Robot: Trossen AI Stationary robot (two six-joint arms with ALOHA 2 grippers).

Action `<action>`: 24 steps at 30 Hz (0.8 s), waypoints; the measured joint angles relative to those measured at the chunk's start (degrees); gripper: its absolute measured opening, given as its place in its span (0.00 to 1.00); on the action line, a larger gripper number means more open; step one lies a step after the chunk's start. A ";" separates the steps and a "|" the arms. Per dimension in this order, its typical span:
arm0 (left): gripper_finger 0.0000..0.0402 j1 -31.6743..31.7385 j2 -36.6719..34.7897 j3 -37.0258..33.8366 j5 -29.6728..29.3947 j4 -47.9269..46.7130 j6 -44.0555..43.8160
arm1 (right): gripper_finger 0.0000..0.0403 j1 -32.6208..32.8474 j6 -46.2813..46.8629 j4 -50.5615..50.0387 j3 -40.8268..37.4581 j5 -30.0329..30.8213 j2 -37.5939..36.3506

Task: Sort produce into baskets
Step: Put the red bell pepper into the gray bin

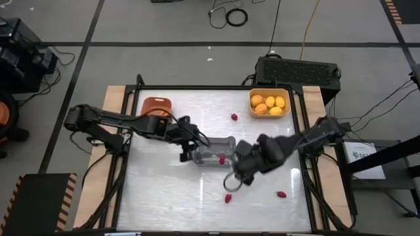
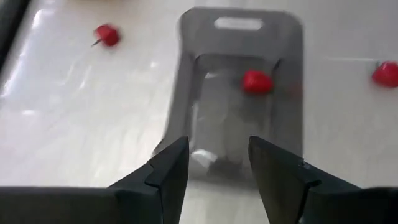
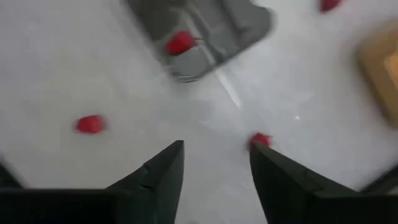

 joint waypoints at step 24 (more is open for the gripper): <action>0.44 -7.63 -34.40 -17.84 -21.59 -20.73 -26.94 | 0.59 -15.71 24.02 38.71 -60.99 -5.96 -27.34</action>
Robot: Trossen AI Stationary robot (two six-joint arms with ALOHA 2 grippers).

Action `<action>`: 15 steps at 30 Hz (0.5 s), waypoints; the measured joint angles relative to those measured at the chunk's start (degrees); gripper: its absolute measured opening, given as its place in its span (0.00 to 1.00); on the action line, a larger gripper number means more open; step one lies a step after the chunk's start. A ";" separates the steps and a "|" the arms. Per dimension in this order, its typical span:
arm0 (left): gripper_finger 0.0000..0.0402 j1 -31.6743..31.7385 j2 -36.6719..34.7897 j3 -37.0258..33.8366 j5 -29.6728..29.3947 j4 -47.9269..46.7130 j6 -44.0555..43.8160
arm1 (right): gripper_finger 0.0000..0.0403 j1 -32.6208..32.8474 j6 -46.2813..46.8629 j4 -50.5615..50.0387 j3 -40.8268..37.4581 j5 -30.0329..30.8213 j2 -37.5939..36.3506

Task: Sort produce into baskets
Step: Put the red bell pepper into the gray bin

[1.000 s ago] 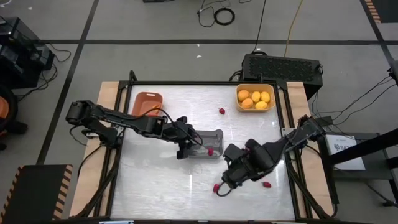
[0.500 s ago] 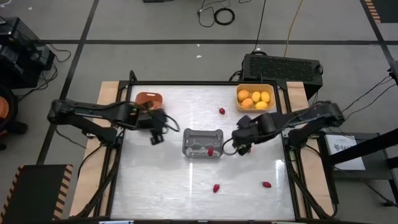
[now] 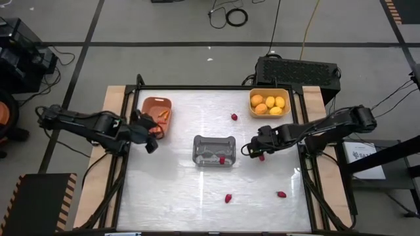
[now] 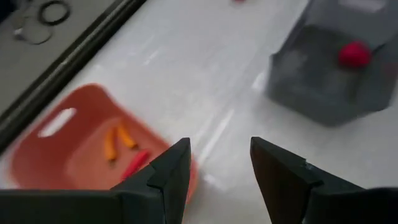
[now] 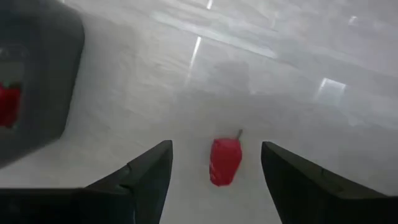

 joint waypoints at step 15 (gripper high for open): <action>0.44 -8.32 -9.17 -17.40 3.67 30.84 -4.74 | 0.59 0.46 6.60 7.77 -6.21 0.29 0.89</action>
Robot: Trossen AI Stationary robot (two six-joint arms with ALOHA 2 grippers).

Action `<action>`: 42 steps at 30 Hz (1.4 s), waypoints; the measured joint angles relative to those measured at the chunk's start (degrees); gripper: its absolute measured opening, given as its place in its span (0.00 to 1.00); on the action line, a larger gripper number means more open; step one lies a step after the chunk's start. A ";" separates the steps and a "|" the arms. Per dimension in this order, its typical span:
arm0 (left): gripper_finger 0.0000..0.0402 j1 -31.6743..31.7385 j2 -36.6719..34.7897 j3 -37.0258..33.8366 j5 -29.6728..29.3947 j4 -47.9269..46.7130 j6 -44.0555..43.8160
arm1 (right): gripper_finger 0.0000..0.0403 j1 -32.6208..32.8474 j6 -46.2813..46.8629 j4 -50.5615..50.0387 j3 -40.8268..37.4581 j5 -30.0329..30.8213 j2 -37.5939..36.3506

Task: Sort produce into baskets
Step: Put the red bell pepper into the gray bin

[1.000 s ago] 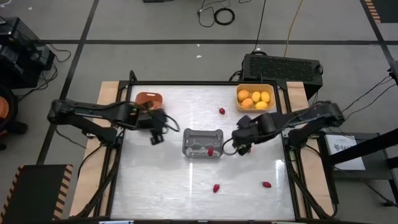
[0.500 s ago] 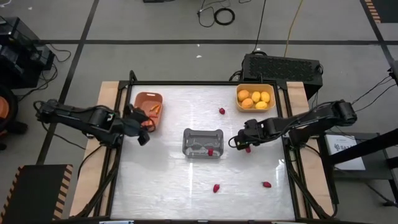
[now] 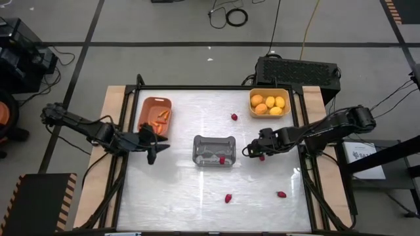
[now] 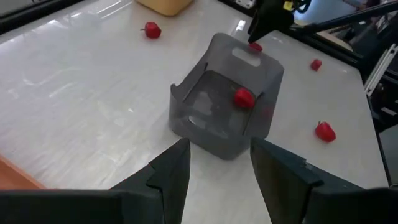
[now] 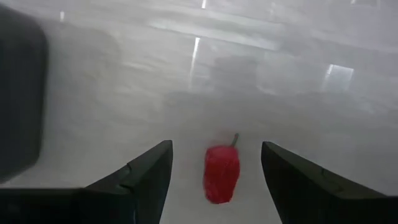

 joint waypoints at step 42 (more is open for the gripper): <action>0.44 -0.01 -0.02 0.00 2.75 0.37 -0.78 | 0.16 0.48 -3.06 1.64 8.81 -2.43 8.33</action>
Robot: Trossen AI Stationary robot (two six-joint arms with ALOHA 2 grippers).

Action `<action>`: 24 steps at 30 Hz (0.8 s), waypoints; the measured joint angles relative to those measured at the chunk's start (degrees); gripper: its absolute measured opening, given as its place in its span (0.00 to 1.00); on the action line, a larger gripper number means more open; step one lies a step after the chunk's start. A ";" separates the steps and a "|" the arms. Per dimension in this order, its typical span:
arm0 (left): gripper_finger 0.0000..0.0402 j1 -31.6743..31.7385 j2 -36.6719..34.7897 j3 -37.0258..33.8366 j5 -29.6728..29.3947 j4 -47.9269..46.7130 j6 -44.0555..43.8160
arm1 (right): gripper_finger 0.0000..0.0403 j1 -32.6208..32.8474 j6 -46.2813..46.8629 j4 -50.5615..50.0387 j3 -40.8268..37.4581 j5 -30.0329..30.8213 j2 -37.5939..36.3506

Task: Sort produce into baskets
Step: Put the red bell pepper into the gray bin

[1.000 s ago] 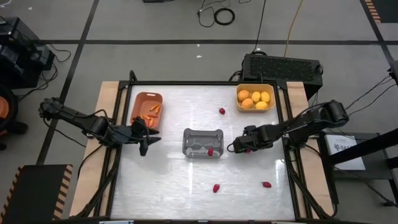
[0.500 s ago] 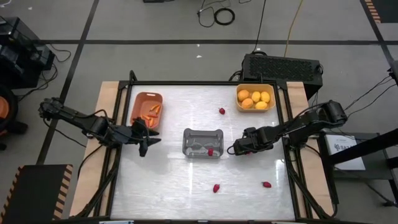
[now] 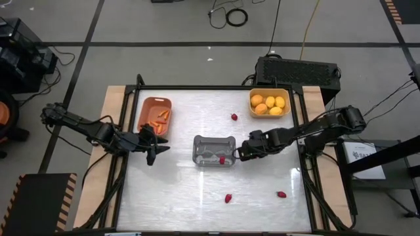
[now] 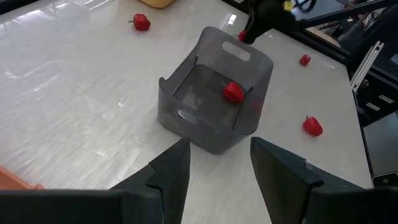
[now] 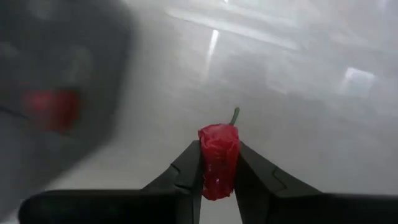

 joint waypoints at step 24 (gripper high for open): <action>0.44 -0.02 0.02 0.02 0.00 0.12 1.24 | 0.16 -2.05 -16.25 9.10 26.40 8.40 11.68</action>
